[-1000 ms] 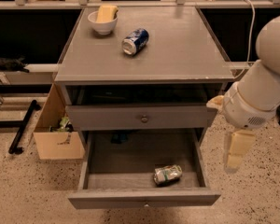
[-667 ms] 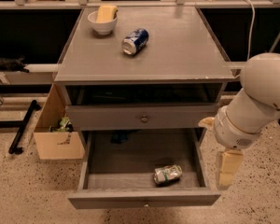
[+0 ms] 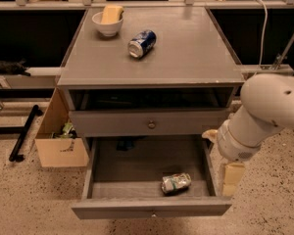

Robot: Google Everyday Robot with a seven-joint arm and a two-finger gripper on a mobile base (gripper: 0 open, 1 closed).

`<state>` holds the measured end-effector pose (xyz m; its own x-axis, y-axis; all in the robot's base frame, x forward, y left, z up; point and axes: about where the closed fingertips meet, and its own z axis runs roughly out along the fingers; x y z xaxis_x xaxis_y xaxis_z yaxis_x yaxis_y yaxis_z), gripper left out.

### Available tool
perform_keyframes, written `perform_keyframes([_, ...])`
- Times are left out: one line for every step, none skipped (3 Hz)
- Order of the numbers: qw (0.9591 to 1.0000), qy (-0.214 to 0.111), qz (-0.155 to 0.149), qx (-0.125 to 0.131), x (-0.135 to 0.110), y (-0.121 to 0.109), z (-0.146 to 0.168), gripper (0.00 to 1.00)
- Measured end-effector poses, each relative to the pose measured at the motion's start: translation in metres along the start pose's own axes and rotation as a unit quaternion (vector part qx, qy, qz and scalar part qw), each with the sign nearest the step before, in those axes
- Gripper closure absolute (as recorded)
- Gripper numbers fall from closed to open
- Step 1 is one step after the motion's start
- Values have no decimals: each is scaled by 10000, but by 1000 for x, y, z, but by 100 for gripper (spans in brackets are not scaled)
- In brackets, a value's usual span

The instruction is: Pick 7up can from middle drawer and place on counter

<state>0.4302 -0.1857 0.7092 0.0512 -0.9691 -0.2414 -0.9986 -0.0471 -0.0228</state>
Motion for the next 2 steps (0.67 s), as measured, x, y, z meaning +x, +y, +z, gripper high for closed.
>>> perform_keyframes([9995, -163, -254, 56, 7, -18, 47, 0])
perform_keyframes([9977, -342, -588, 9, 7, -42, 107, 0])
